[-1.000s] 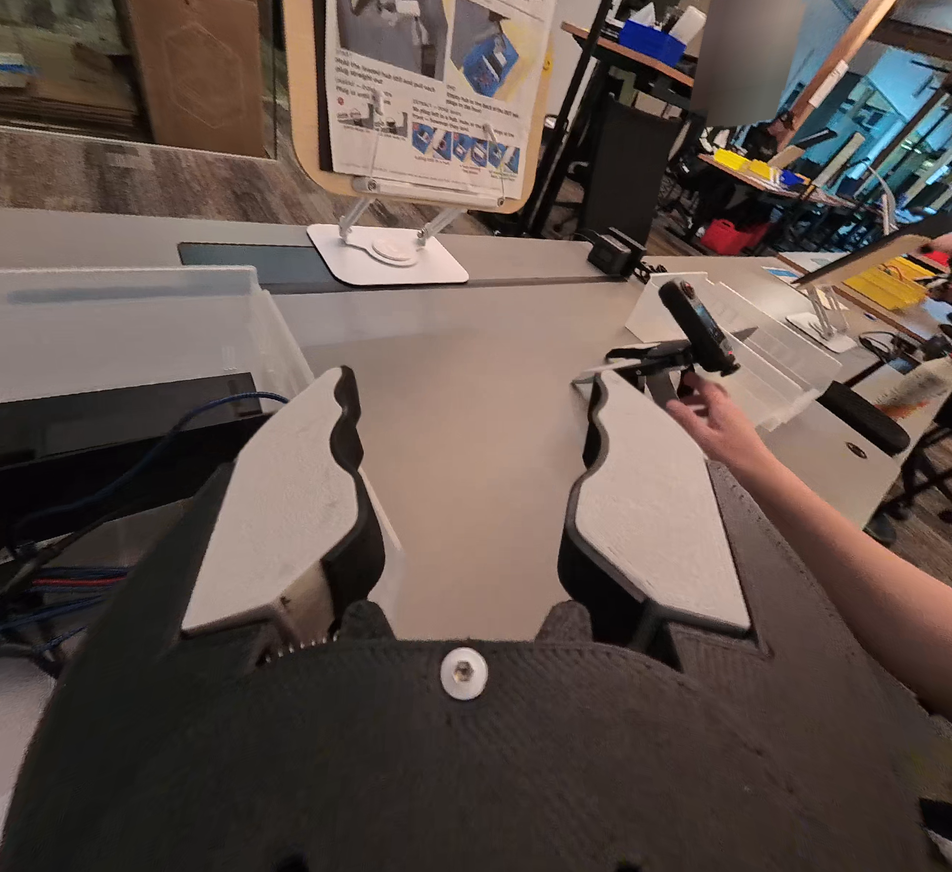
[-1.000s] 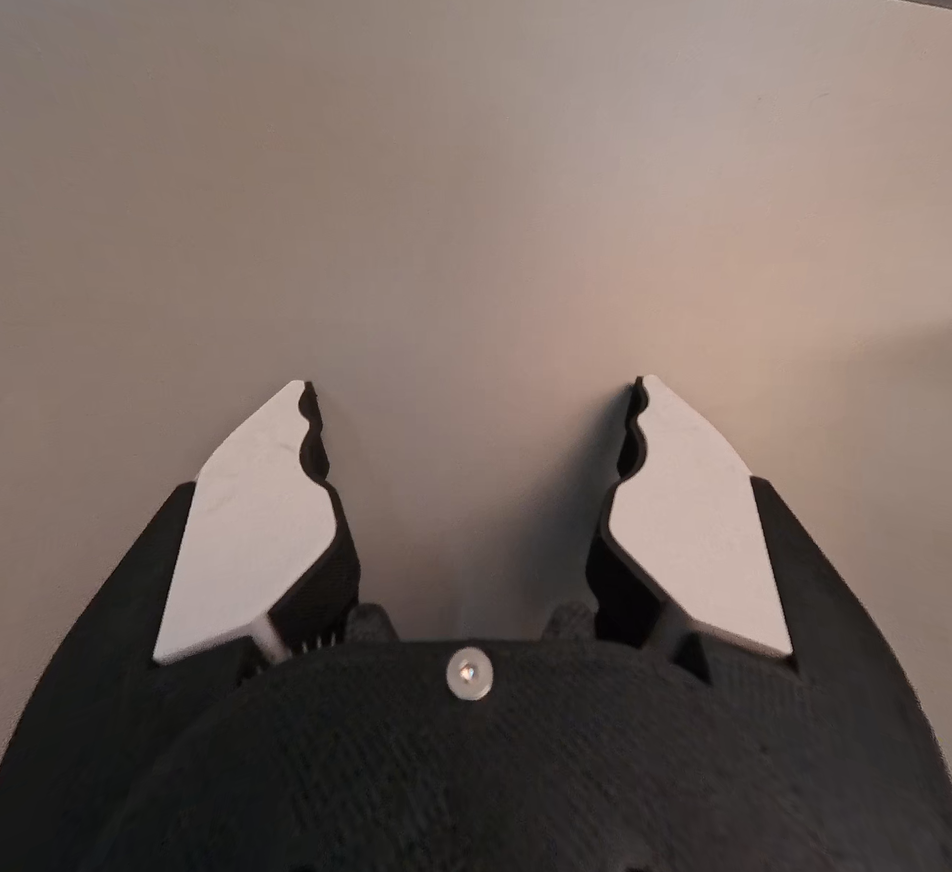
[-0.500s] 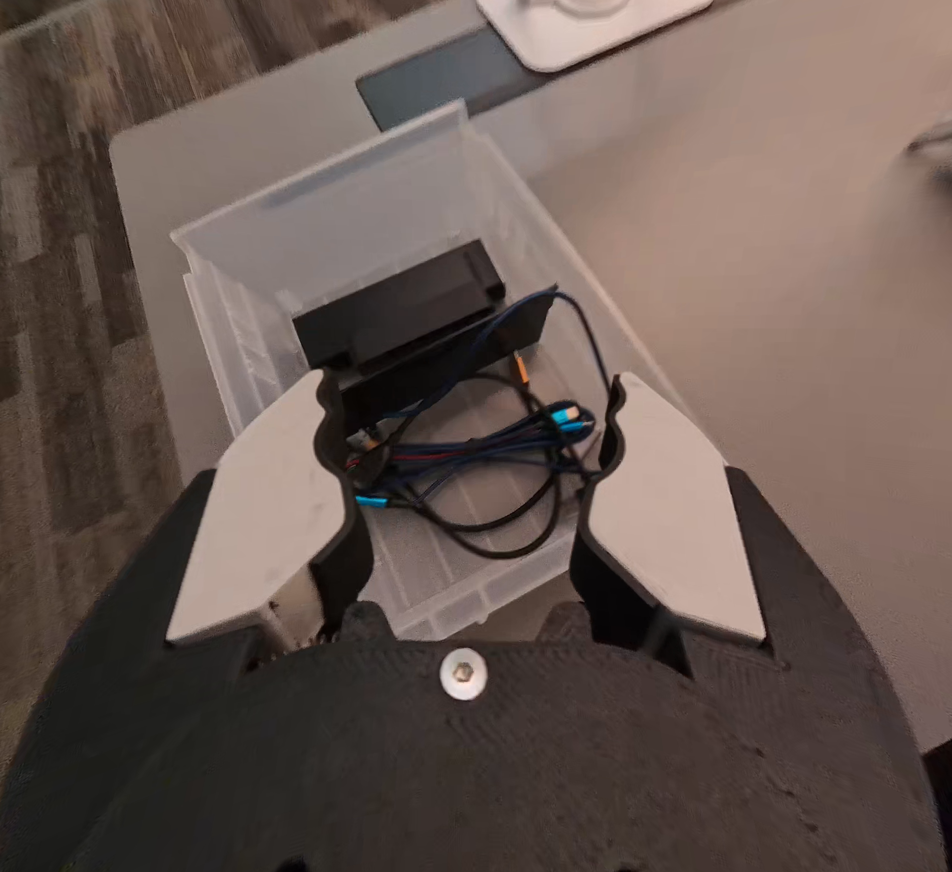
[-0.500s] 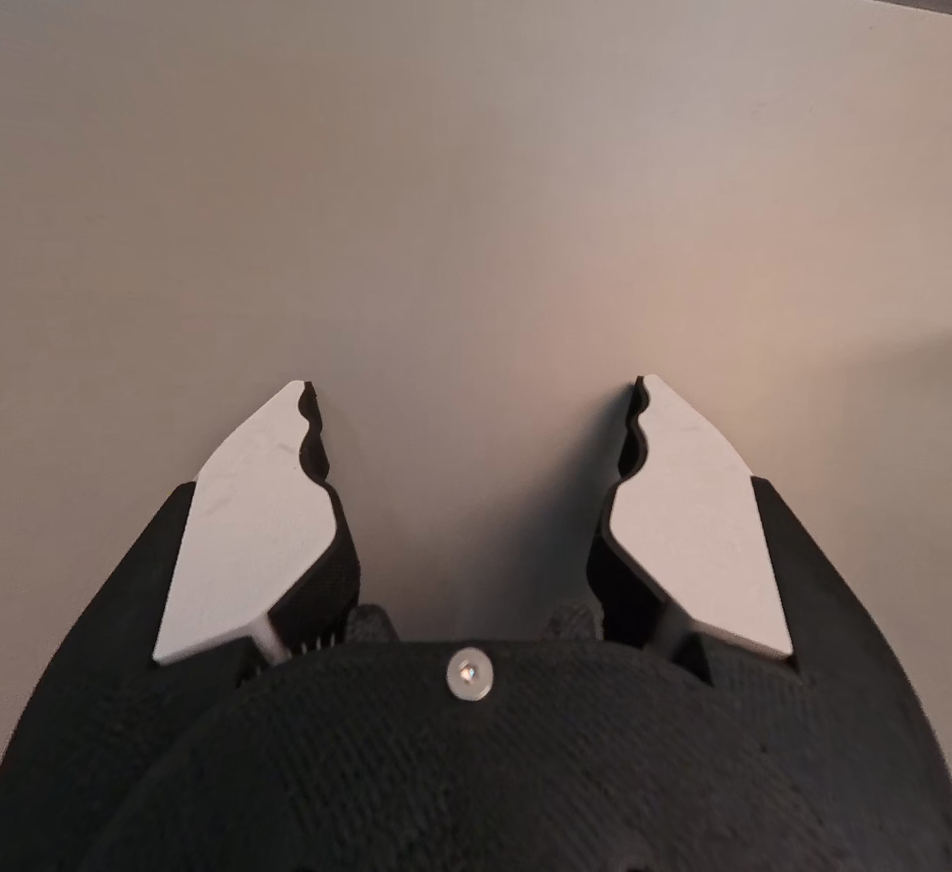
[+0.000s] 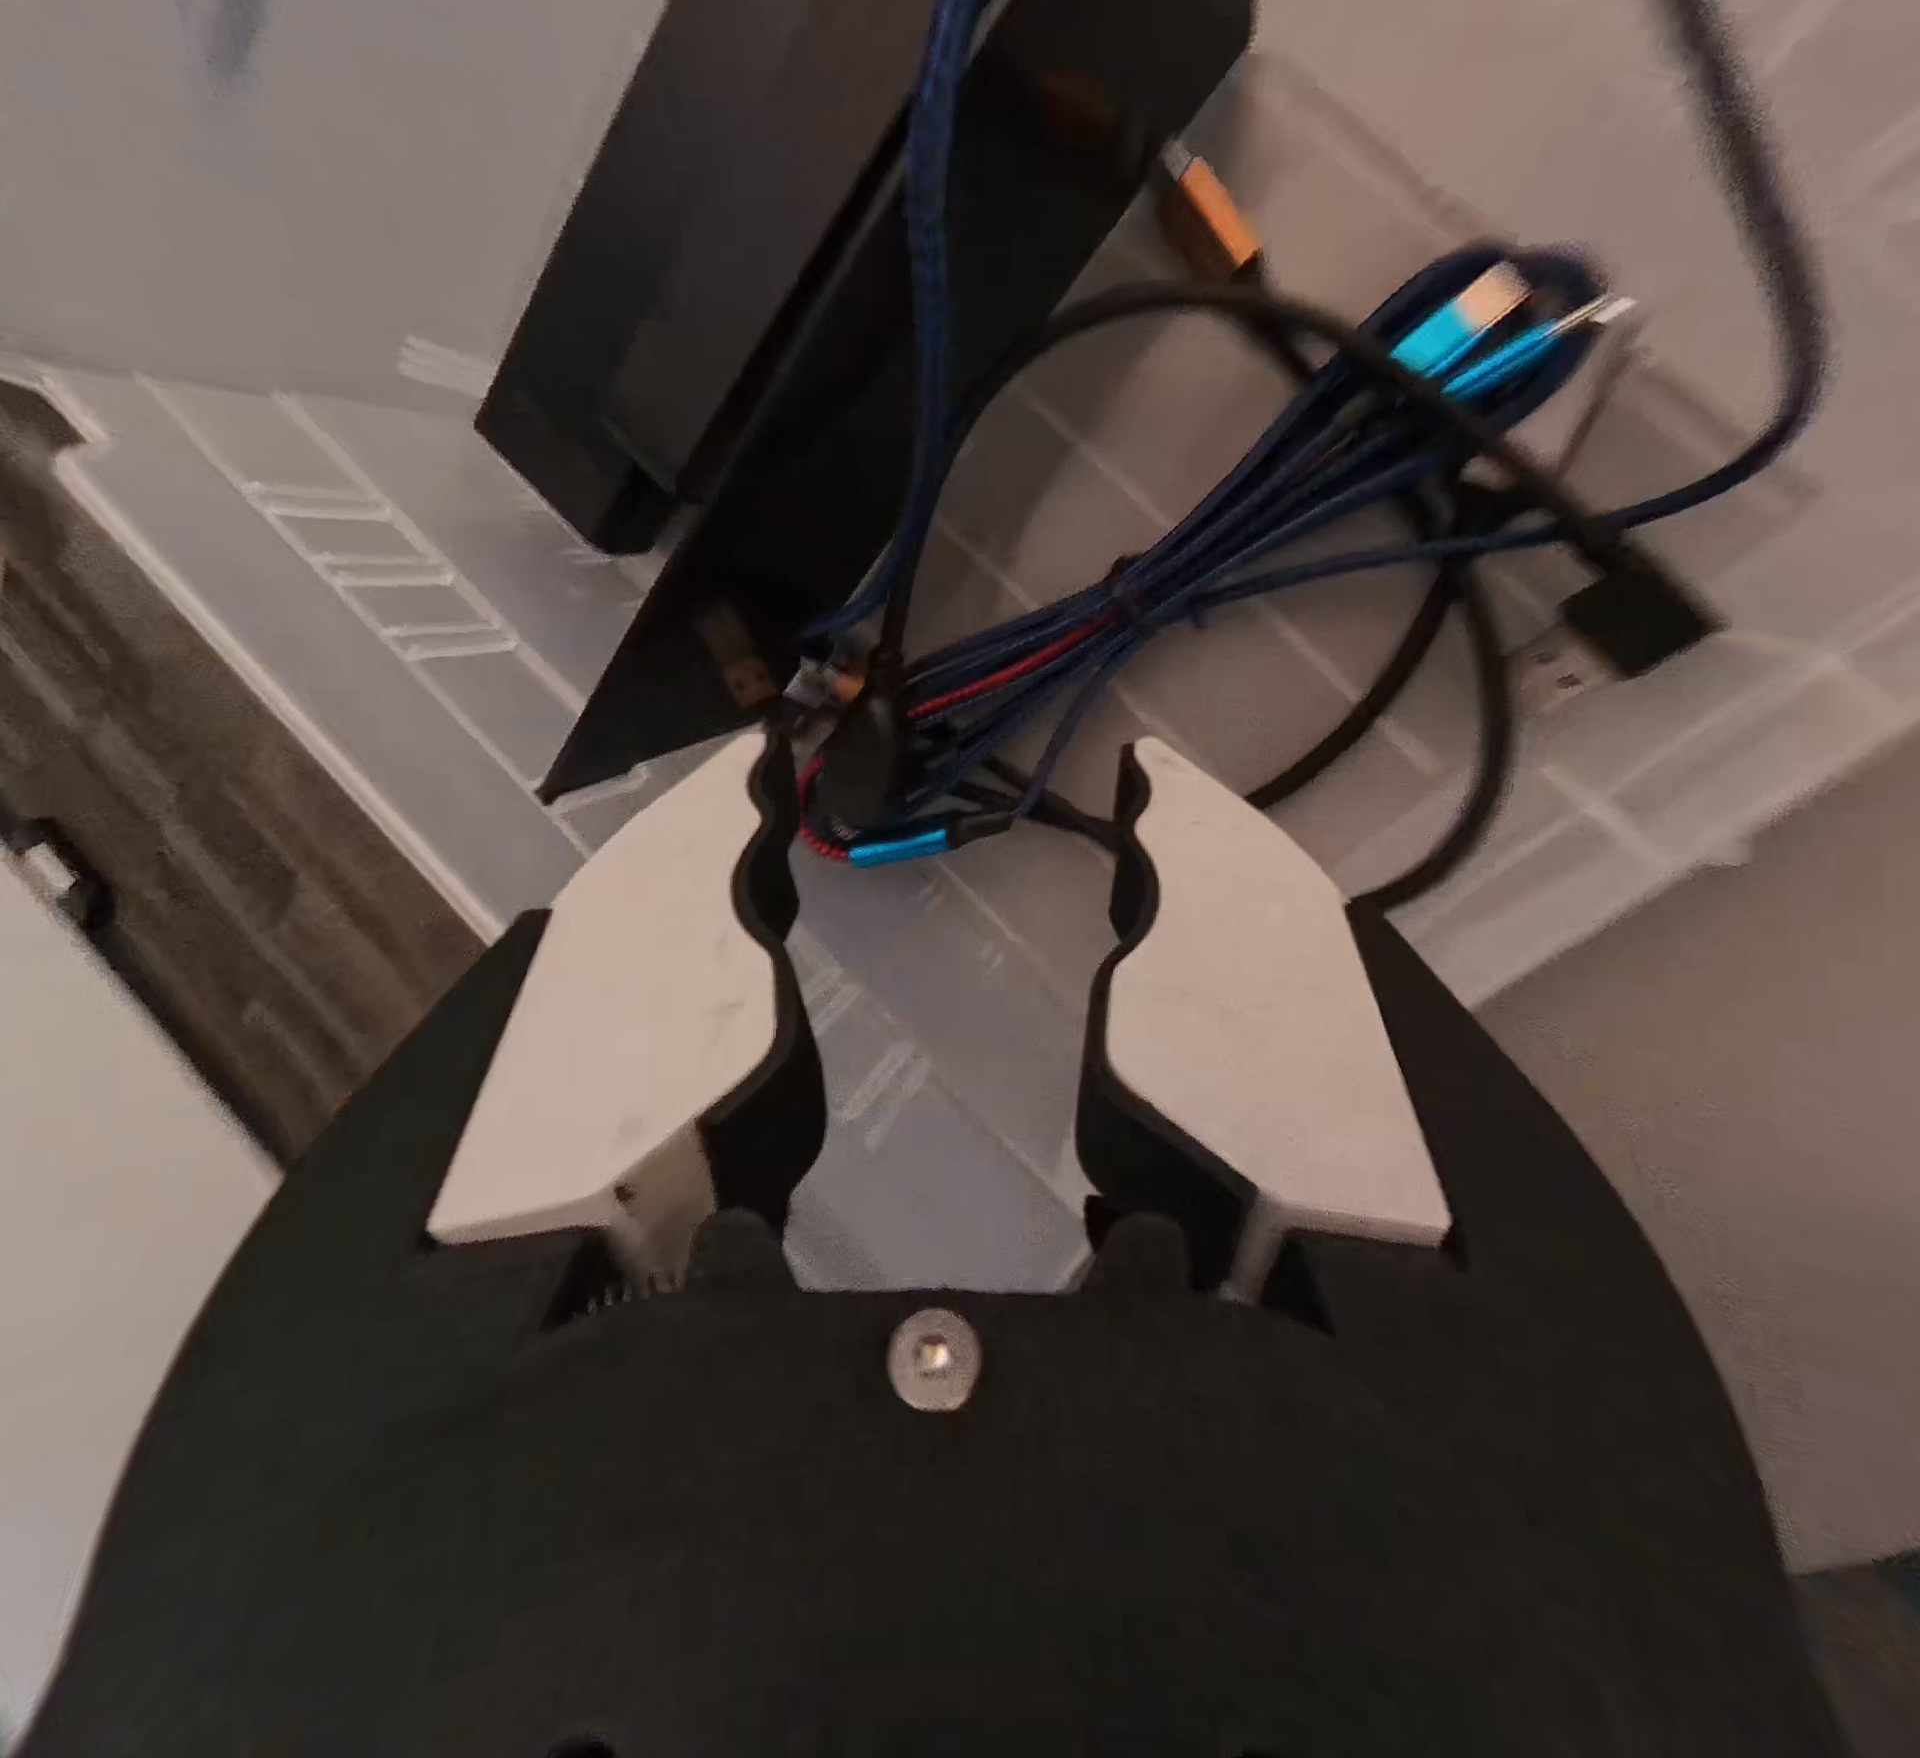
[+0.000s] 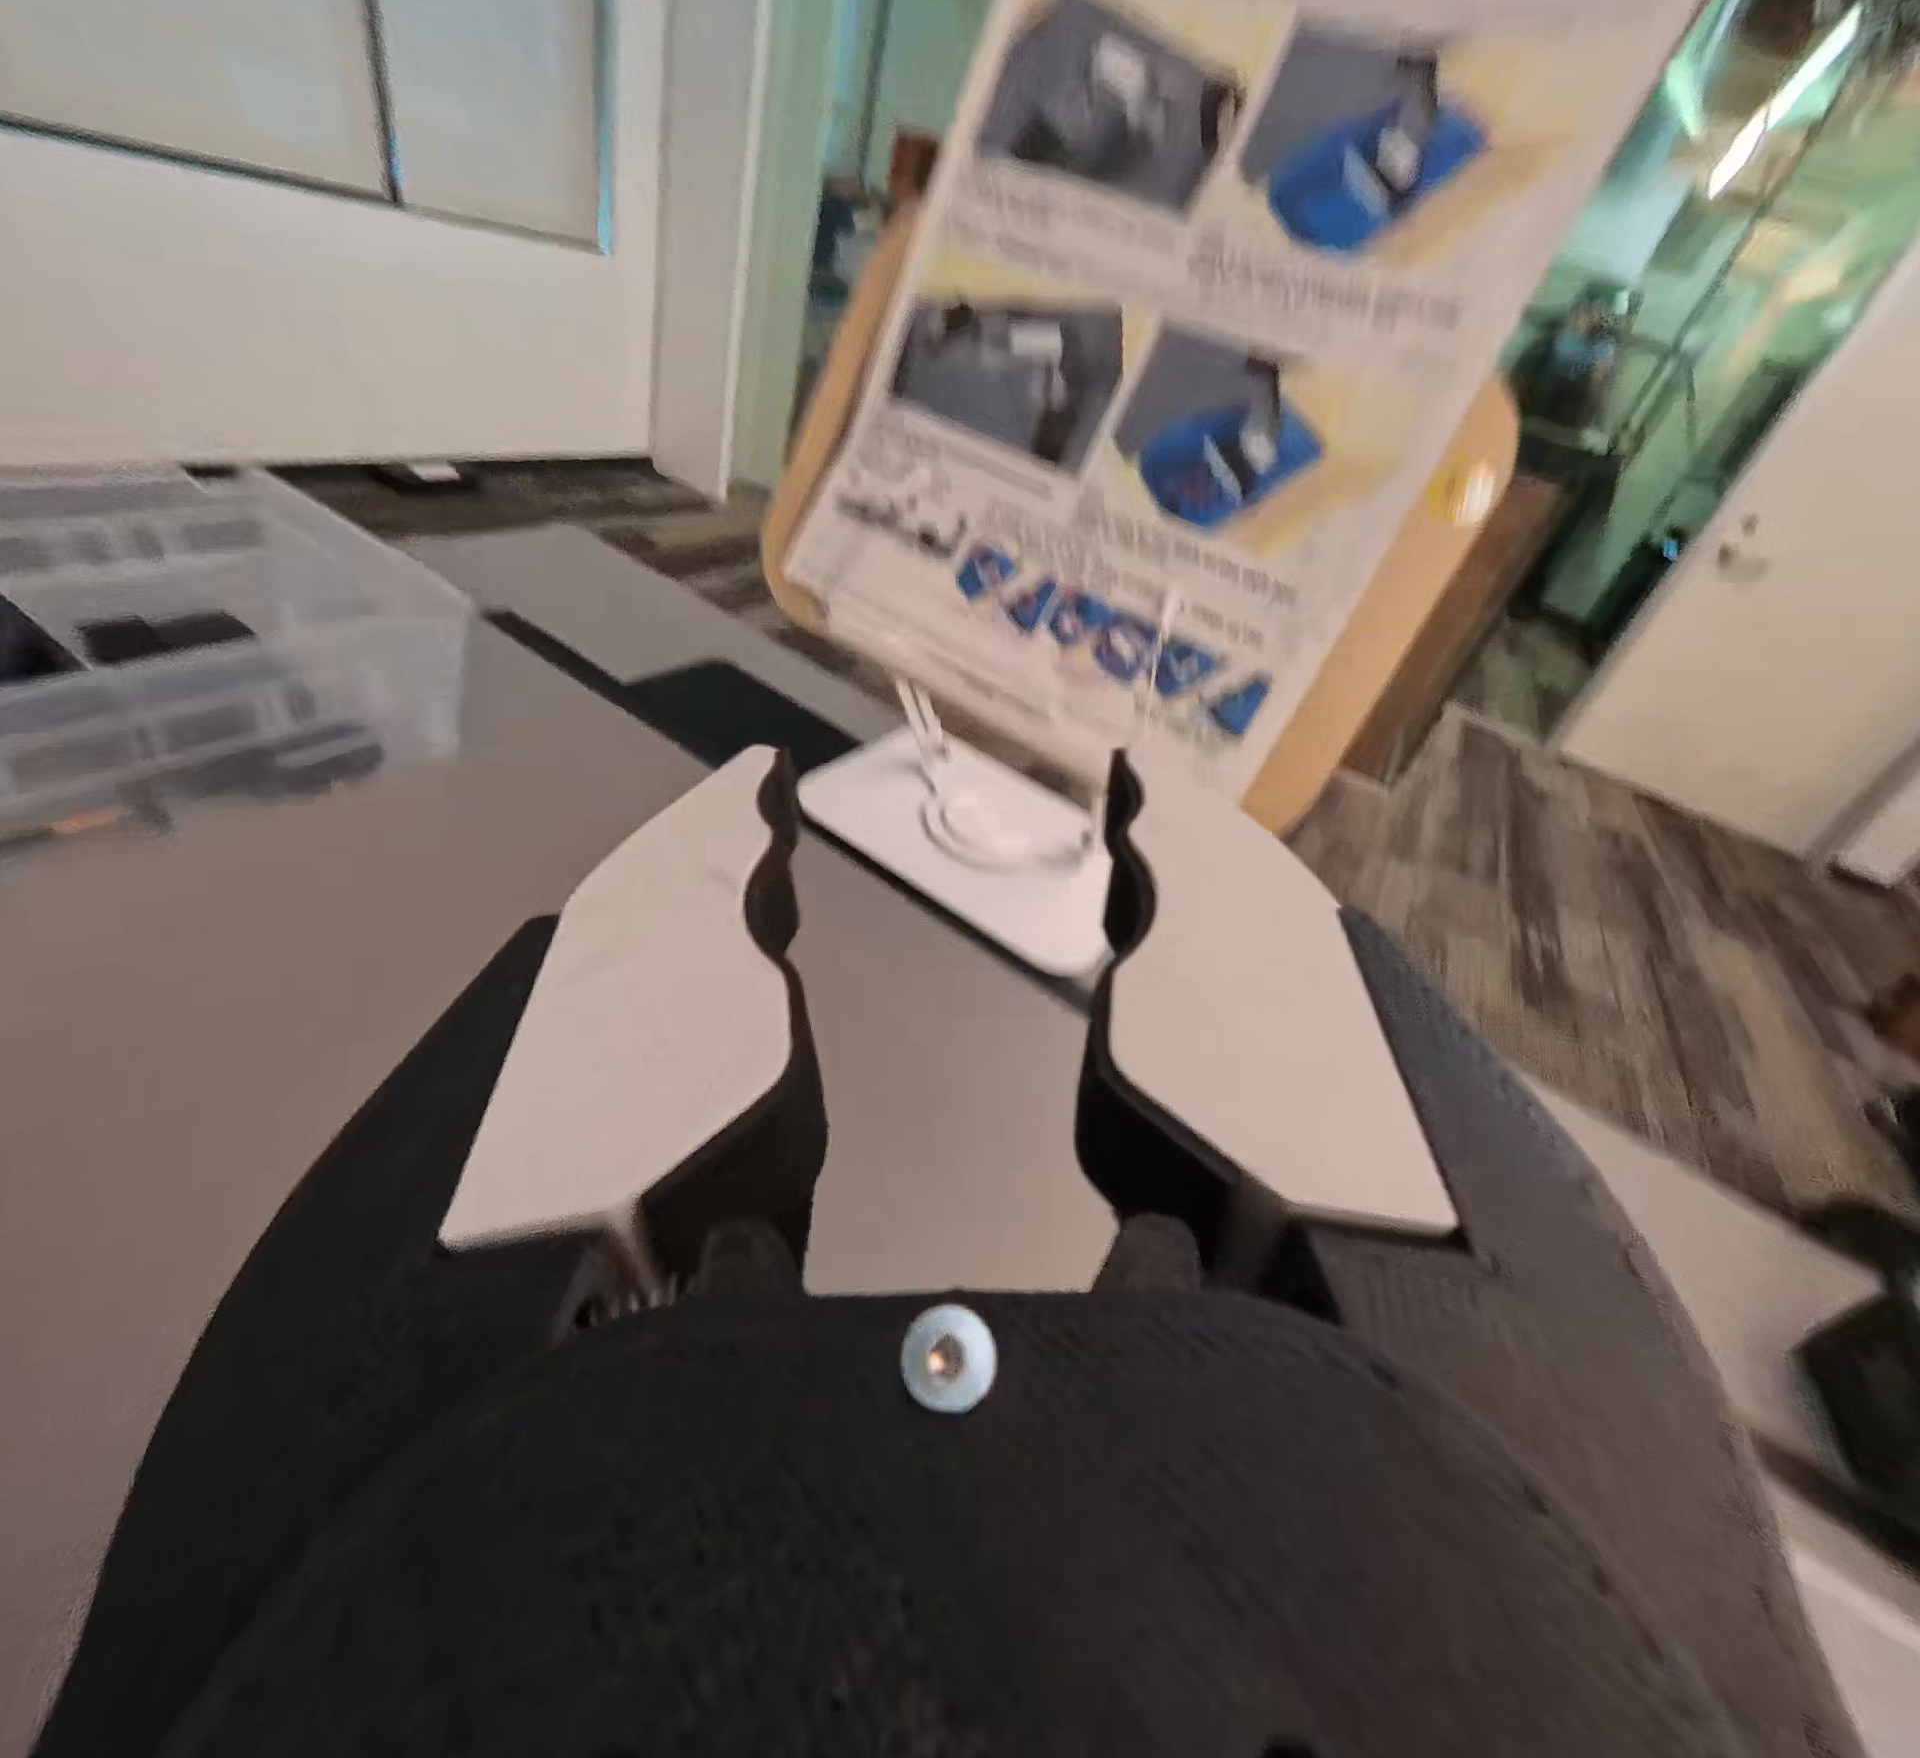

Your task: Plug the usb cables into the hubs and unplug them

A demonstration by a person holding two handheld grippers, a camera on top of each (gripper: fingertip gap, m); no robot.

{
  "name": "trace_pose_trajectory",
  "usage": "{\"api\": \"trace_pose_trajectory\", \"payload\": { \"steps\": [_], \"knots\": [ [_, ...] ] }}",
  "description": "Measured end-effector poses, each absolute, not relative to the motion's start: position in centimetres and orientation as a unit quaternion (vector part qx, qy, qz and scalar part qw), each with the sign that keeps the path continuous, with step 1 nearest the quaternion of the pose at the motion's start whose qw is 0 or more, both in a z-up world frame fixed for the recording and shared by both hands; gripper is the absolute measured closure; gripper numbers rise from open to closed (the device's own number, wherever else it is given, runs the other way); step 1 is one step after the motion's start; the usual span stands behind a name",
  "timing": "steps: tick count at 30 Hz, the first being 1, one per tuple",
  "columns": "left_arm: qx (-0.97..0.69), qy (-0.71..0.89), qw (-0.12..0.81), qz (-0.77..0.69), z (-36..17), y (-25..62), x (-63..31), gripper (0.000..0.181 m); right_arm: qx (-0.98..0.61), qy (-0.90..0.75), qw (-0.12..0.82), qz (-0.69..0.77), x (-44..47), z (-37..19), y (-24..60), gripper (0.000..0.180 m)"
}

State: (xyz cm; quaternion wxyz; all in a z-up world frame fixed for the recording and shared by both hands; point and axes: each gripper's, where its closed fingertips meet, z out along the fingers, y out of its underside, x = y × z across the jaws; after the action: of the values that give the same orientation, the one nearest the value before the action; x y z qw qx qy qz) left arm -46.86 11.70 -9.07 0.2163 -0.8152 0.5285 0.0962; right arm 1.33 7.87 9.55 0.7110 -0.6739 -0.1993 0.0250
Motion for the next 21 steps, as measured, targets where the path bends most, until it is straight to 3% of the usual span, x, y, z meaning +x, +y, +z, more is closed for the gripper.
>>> {"api": "trace_pose_trajectory", "payload": {
  "steps": [1,5,10,17,21],
  "knots": [
    [-0.815,0.532,0.200,0.113,-9.7,12.0,-47.3,0.126,-0.650,-0.209,0.730,0.030,0.7,11.5,6.9,0.132],
    [-0.838,0.508,0.156,0.121,-11.8,12.8,-47.8,0.126,-0.581,-0.229,0.781,-0.004,0.2,16.9,3.9,0.146],
    [-0.851,0.496,0.121,0.123,-12.8,13.3,-48.1,0.131,-0.581,-0.301,0.756,0.010,-1.5,16.9,2.0,0.162],
    [-0.834,0.515,0.089,0.175,-12.3,12.5,-49.1,0.164,-0.579,-0.349,0.736,-0.041,-1.3,16.4,1.3,0.163],
    [-0.826,0.511,0.115,0.209,-9.8,11.7,-49.8,0.164,-0.575,-0.357,0.733,-0.067,-1.1,16.6,0.8,0.163]
  ]
}}
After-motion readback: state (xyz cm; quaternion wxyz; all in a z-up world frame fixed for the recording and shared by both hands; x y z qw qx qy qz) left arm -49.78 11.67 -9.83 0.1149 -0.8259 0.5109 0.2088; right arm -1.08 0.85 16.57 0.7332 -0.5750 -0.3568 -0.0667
